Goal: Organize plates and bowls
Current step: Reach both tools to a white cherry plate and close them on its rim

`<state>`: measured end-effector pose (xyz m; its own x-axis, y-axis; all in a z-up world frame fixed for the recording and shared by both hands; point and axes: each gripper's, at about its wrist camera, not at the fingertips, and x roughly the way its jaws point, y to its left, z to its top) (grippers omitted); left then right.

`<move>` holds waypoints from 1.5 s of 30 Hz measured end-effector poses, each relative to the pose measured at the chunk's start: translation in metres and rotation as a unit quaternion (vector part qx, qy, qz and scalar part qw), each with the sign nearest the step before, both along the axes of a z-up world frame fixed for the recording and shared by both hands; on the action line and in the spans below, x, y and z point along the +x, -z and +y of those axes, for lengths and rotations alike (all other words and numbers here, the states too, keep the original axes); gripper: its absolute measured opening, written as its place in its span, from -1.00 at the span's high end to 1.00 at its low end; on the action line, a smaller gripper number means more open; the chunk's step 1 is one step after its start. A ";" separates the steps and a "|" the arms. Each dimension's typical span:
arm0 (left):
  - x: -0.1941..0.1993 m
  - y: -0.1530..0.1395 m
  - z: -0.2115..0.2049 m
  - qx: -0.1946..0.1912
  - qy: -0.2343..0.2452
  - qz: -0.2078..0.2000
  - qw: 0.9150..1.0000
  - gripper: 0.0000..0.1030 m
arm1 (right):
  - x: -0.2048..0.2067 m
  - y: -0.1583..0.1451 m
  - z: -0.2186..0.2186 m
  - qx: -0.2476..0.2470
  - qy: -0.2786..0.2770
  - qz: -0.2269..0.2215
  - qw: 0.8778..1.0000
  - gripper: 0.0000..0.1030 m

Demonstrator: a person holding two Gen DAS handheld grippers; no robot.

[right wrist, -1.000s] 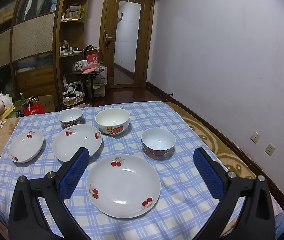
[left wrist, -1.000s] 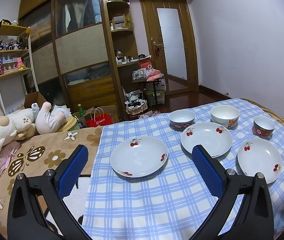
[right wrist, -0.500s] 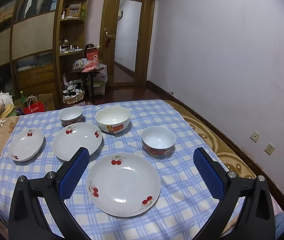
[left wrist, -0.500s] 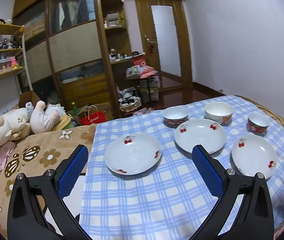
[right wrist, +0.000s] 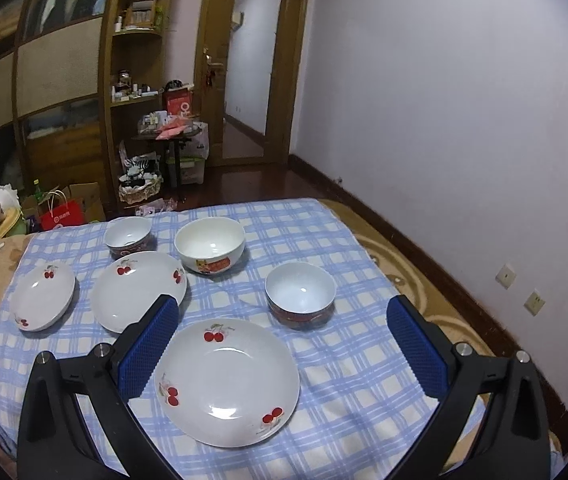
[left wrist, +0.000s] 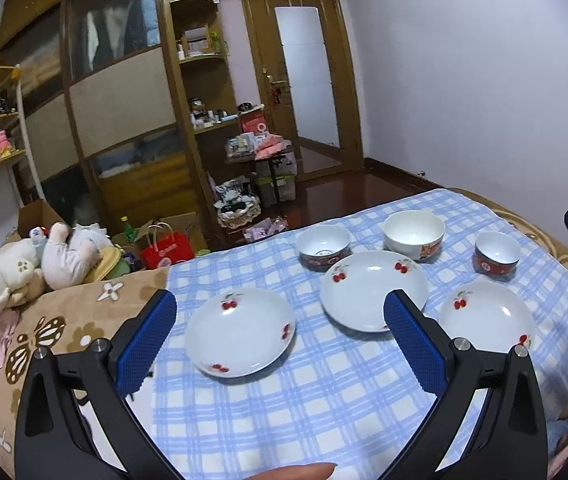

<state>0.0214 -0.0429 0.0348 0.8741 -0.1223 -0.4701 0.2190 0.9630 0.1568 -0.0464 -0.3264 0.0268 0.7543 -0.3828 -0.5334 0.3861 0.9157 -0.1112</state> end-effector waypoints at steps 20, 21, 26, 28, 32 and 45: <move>0.088 0.055 -0.107 0.001 0.107 0.127 0.986 -0.98 | 0.056 0.044 -0.067 0.065 0.043 0.055 0.995 -1.00; 0.091 0.061 -0.113 0.002 0.114 0.135 0.984 -0.98 | 0.058 0.048 -0.069 0.065 0.046 0.057 0.995 -1.00; 0.099 0.089 -0.140 0.014 0.148 0.165 0.975 -0.98 | 0.069 0.065 -0.079 0.064 0.048 0.079 0.994 -1.00; 0.100 0.098 -0.147 0.014 0.159 0.177 0.971 -0.98 | 0.073 0.072 -0.082 0.061 0.048 0.092 0.993 -1.00; 0.101 0.113 -0.157 0.021 0.171 0.197 0.965 -0.98 | 0.080 0.091 -0.090 0.075 0.051 0.127 0.988 -0.81; 0.101 0.156 -0.174 0.051 0.178 0.247 0.951 -0.97 | 0.099 0.129 -0.095 0.092 0.034 0.203 0.974 -0.55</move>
<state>0.1222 -0.2174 -0.1211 0.4555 -0.3003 -0.8381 0.5992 0.7996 0.0392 0.0528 -0.4211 -0.1022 0.4437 -0.2941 -0.8466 0.4053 0.9084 -0.1032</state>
